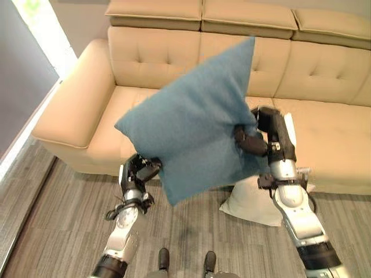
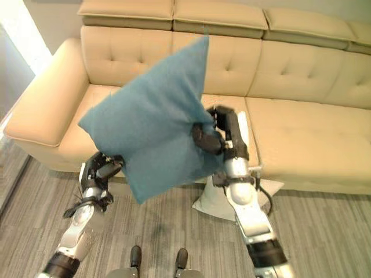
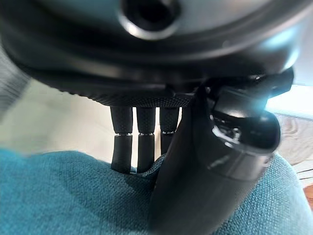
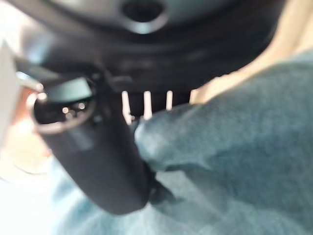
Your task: Pick up all the scattered cushions and arrange them neatly on the sofa.
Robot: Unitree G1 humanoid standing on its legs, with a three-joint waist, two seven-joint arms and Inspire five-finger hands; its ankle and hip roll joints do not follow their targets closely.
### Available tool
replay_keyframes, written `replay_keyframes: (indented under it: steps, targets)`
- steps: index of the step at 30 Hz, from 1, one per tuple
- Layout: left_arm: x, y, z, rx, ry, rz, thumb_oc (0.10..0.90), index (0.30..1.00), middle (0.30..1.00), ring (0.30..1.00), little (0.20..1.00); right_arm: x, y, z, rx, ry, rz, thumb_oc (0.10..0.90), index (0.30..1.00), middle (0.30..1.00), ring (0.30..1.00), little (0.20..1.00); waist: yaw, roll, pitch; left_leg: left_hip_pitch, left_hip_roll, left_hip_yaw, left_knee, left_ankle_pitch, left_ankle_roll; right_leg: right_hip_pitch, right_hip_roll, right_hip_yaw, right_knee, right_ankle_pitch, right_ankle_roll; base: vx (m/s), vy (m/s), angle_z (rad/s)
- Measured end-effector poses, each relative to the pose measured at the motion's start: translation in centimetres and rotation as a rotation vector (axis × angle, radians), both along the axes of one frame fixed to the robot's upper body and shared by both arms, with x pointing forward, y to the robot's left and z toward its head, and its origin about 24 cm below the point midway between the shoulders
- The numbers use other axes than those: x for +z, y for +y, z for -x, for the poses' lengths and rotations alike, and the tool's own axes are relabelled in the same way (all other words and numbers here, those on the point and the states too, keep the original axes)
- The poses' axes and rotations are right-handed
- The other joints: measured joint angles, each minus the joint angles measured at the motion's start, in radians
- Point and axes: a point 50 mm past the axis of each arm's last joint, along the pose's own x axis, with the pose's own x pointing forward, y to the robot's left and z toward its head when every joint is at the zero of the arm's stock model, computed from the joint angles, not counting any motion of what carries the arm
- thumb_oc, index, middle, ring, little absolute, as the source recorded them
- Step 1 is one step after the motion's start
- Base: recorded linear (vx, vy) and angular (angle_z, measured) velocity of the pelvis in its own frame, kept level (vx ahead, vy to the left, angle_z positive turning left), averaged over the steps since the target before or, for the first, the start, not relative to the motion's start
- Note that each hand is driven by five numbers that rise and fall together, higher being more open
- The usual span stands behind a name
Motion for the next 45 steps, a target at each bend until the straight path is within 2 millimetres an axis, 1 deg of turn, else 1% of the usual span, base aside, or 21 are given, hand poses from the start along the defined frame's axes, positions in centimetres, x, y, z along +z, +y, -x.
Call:
replay_keyframes:
  steps: [4,6,8,11,12,13,15,19,23,24,25,26,27,28,30,33,35,39,41,43,45]
  targets:
    - [-1.3,0.0,1.8,-0.037,0.049,0.007,0.4,0.3,0.3,0.3,0.3,-2.1,-0.8,1.2,-0.016,0.087,0.003,0.4,0.3,0.3,0.3,0.3,0.031,0.017,0.001,-0.045,-0.004,-0.059,0.013,0.018,-0.022,0.001,0.013,-0.062,0.0,-0.011,-0.009,-0.09,-0.039,0.46]
    - [-1.5,-0.1,2.1,-0.056,0.051,0.012,0.4,0.3,0.3,0.3,0.3,-2.7,-1.3,1.7,-0.03,0.111,0.009,0.4,0.3,0.3,0.3,0.3,0.053,0.03,0.005,-0.071,0.0,-0.108,0.02,0.032,-0.039,0.004,0.014,-0.129,0.001,-0.021,-0.015,-0.04,0.015,0.89]
    - [-1.7,0.1,2.3,-0.052,0.062,0.011,0.4,0.3,0.3,0.3,0.3,-2.7,-1.1,1.6,-0.012,0.117,0.017,0.4,0.3,0.3,0.3,0.3,0.08,0.044,0.008,-0.094,0.005,-0.109,0.035,0.024,-0.037,0.006,0.018,-0.165,0.0,-0.028,-0.019,-0.01,0.053,0.69]
    - [-1.7,0.4,2.4,-0.055,0.062,0.003,0.4,0.3,0.3,0.3,0.3,-2.7,-1.0,1.6,0.005,0.121,0.026,0.4,0.3,0.3,0.3,0.3,0.087,0.052,0.016,-0.118,0.018,-0.028,0.049,-0.024,-0.024,0.025,0.007,-0.227,0.002,-0.034,-0.019,0.02,0.145,0.68]
    - [-1.6,0.5,2.3,-0.065,0.058,0.006,0.4,0.3,0.3,0.3,0.3,-2.6,-1.1,1.6,0.01,0.122,0.042,0.4,0.3,0.3,0.3,0.3,0.073,0.043,0.021,-0.137,0.035,0.082,0.109,-0.064,0.005,0.031,-0.023,-0.266,0.021,-0.053,-0.008,0.09,0.15,0.69]
    - [-1.7,0.4,2.4,-0.066,0.06,0.005,0.4,0.3,0.3,0.3,0.3,-2.6,-1.2,1.6,0.01,0.123,0.049,0.4,0.3,0.3,0.3,0.3,0.073,0.053,0.02,-0.135,0.042,0.1,0.115,-0.063,0.005,0.031,-0.024,-0.272,0.04,-0.066,-0.002,0.14,0.233,0.71]
    - [-1.9,0.7,2.7,-0.065,0.073,-0.003,0.4,0.3,0.3,0.3,0.3,-2.8,-0.6,1.6,0.024,0.127,0.035,0.4,0.3,0.3,0.3,0.3,0.078,0.041,0.02,-0.121,0.04,0.115,0.12,-0.02,0.023,0.024,-0.053,-0.266,0.119,-0.111,0.026,0.11,0.223,0.17]
    - [-1.8,1.3,2.7,-0.075,0.071,-0.03,0.4,0.3,0.3,0.3,0.3,-2.7,-0.2,1.5,0.031,0.119,0.045,0.4,0.3,0.3,0.3,0.3,0.072,-0.001,0.019,-0.109,-0.029,0.119,0.118,-0.029,0.059,-0.013,-0.144,-0.239,0.241,-0.156,0.058,0.11,0.276,0.16]
    - [-1.5,1.9,2.6,-0.083,0.064,-0.059,0.4,0.3,0.3,0.3,0.3,-2.6,0.0,1.3,0.042,0.114,0.059,0.4,0.3,0.3,0.3,0.3,0.061,-0.014,0.026,-0.068,-0.064,0.107,0.119,-0.049,0.096,-0.061,-0.216,-0.123,0.434,-0.173,0.055,0.08,0.109,0.14]
    - [-1.3,2.0,2.3,-0.076,0.053,-0.06,0.4,0.3,0.3,0.3,0.3,-2.6,0.2,1.3,0.052,0.117,0.06,0.4,0.3,0.3,0.3,0.3,0.046,-0.02,0.03,-0.056,-0.063,0.071,0.107,-0.054,0.11,-0.122,-0.184,-0.01,0.543,-0.232,0.054,0.13,0.079,0.58]
    - [-1.0,2.5,2.1,-0.071,0.045,-0.078,0.4,0.3,0.3,0.3,0.3,-2.7,0.3,1.4,0.058,0.12,0.059,0.4,0.3,0.3,0.3,0.3,0.034,-0.028,0.03,-0.055,-0.061,0.06,0.103,-0.046,0.105,-0.133,-0.147,0.064,0.537,-0.252,0.077,0.12,0.039,0.5]
    - [-0.8,2.7,2.0,-0.07,0.038,-0.086,0.4,0.3,0.3,0.3,0.3,-2.7,0.4,1.3,0.062,0.119,0.058,0.4,0.3,0.3,0.3,0.3,0.037,-0.043,0.03,-0.047,-0.063,0.063,0.098,-0.046,0.105,-0.144,-0.143,0.059,0.527,-0.253,0.077,0.15,0.032,0.31]
    - [-0.6,3.1,1.9,-0.054,0.031,-0.089,0.4,0.3,0.3,0.3,0.3,-2.5,0.8,1.1,0.081,0.112,0.059,0.4,0.3,0.3,0.3,0.3,0.041,-0.061,0.029,-0.04,-0.07,0.043,0.084,-0.051,0.109,-0.189,-0.078,0.151,0.498,-0.27,0.078,0.11,-0.011,0.29]
    - [-0.4,3.2,1.7,-0.054,0.025,-0.093,0.4,0.3,0.3,0.3,0.3,-2.5,1.0,1.1,0.087,0.106,0.06,0.4,0.3,0.3,0.3,0.3,0.021,-0.061,0.03,-0.041,-0.07,0.022,0.072,-0.038,0.105,-0.195,-0.05,0.172,0.451,-0.267,0.075,0.12,-0.029,0.45]
    - [-0.3,3.3,1.5,-0.052,0.019,-0.102,0.4,0.3,0.3,0.3,0.3,-2.3,1.1,0.9,0.092,0.1,0.06,0.4,0.3,0.3,0.3,0.3,0.022,-0.076,0.033,-0.04,-0.075,-0.007,0.065,-0.042,0.112,-0.234,-0.012,0.172,0.349,-0.216,0.036,0.14,-0.043,0.51]
    - [-0.4,3.2,1.6,-0.059,0.024,-0.103,0.4,0.3,0.3,0.3,0.3,-2.5,0.9,0.8,0.082,0.11,0.061,0.4,0.3,0.3,0.3,0.3,0.016,-0.077,0.033,-0.041,-0.077,-0.047,0.068,-0.042,0.081,-0.231,0.0,0.168,0.284,-0.103,0.022,0.18,-0.076,0.44]
    - [-0.5,2.8,1.6,-0.061,0.027,-0.093,0.4,0.3,0.3,0.3,0.3,-2.9,0.5,0.8,0.066,0.128,0.06,0.4,0.3,0.3,0.3,0.3,0.015,-0.065,0.033,-0.032,-0.06,-0.079,0.069,-0.04,0.055,-0.177,0.023,0.133,0.225,-0.086,-0.007,0.16,-0.065,0.44]
    - [-1.0,2.3,2.0,-0.066,0.04,-0.08,0.4,0.3,0.3,0.3,0.3,-4.0,-0.2,1.3,0.039,0.17,0.044,0.4,0.3,0.3,0.3,0.3,0.014,-0.062,0.034,-0.051,-0.047,-0.1,0.157,-0.073,-0.006,-0.138,0.038,0.1,0.227,-0.129,-0.039,0.19,-0.092,0.35]
    - [-1.1,2.1,2.1,-0.066,0.043,-0.068,0.4,0.3,0.3,0.3,0.3,-4.1,-0.4,1.5,0.028,0.176,0.028,0.4,0.3,0.3,0.3,0.3,0.009,-0.07,0.038,-0.14,-0.074,-0.045,0.326,-0.071,-0.021,-0.132,0.011,0.094,0.229,-0.134,-0.052,0.1,-0.073,0.22]
    - [-1.2,1.8,2.2,-0.065,0.046,-0.056,0.4,0.3,0.3,0.3,0.3,-4.2,-0.5,1.5,0.026,0.179,0.024,0.4,0.3,0.3,0.3,0.3,0.005,-0.06,0.038,-0.166,-0.065,0.028,0.396,-0.071,-0.022,-0.109,0.003,0.083,0.229,-0.141,-0.078,0.16,-0.033,0.12]
    - [-1.2,1.9,2.1,-0.065,0.043,-0.059,0.4,0.3,0.3,0.3,0.3,-4.2,-0.6,1.6,0.026,0.181,0.007,0.4,0.3,0.3,0.3,0.3,-0.013,-0.063,0.04,-0.182,-0.044,0.095,0.414,-0.12,0.022,-0.088,0.008,0.073,0.21,-0.159,-0.092,0.22,0.012,0.17]
